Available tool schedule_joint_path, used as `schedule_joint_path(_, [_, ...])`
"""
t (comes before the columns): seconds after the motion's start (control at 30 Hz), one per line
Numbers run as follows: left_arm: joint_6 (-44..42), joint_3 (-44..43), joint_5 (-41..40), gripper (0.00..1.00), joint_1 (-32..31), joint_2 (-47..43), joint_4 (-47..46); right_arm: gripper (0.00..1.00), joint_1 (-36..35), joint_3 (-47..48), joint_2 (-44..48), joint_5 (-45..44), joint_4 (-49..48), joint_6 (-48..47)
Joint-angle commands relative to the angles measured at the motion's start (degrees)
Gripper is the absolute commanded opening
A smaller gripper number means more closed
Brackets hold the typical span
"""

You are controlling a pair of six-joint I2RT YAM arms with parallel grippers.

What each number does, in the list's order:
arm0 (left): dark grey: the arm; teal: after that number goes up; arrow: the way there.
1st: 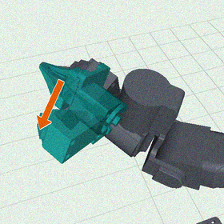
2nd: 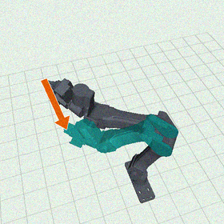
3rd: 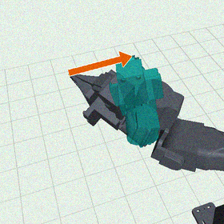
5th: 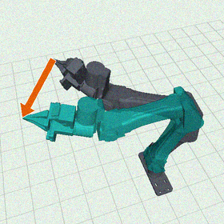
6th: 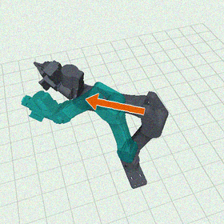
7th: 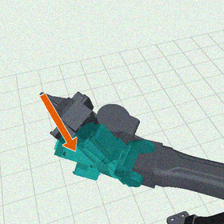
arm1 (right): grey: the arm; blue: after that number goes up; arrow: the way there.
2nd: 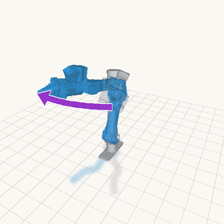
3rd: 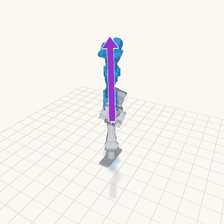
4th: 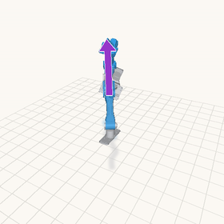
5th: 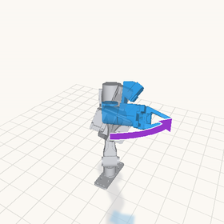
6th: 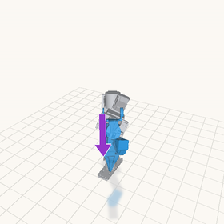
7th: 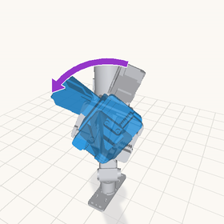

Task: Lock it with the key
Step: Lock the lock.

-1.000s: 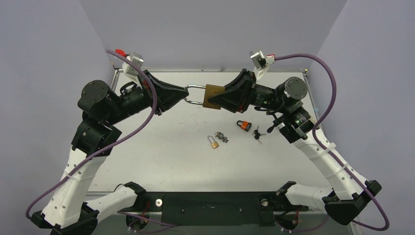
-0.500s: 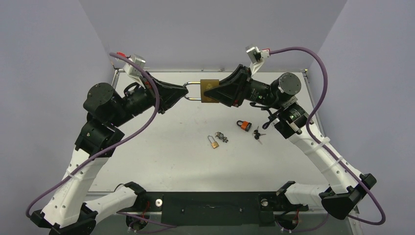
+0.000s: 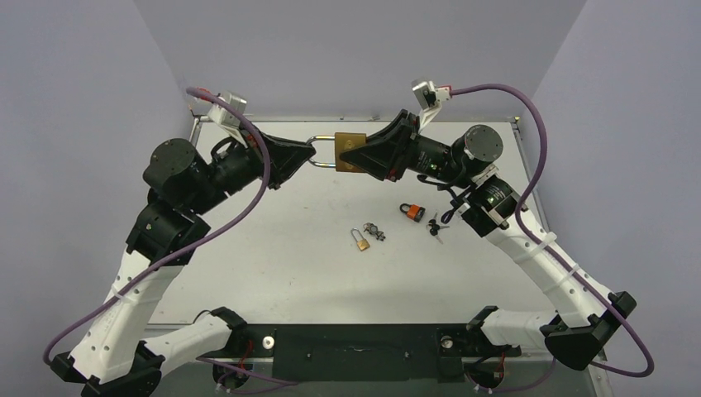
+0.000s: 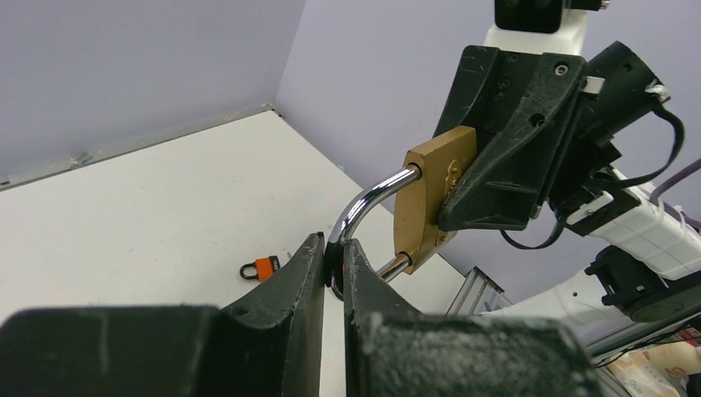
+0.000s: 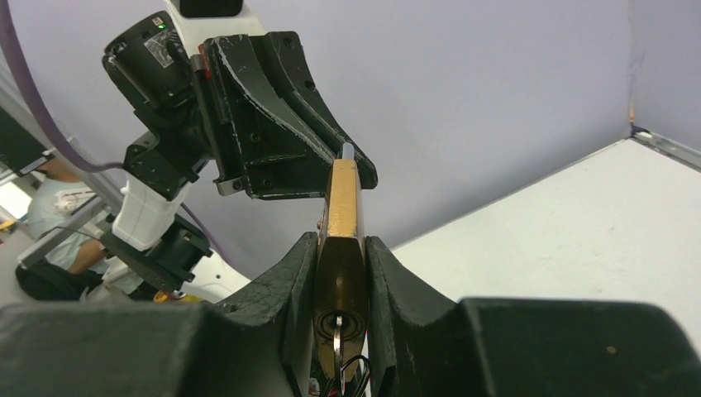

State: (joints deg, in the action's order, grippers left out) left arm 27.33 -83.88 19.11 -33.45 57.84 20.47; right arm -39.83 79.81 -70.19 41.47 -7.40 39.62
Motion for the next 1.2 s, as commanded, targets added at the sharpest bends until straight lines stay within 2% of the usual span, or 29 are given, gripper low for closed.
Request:
schedule_joint_path(0.0, [3.0, -2.2, 9.8, 0.00, -4.6, 5.4, -1.6, 0.00, -5.3, 2.5, -1.9, -1.5, 2.8, -5.7])
schedule_joint_path(0.6, [2.9, -8.2, 5.4, 0.00, -12.8, 9.9, 1.0, 0.00, -7.8, 2.4, -3.0, -10.5, 15.4, -14.4])
schedule_joint_path(1.17, [8.1, -11.4, 9.0, 0.00, -15.4, 12.0, -7.3, 0.00, -7.8, -0.1, -3.6, -13.0, 16.3, -15.6])
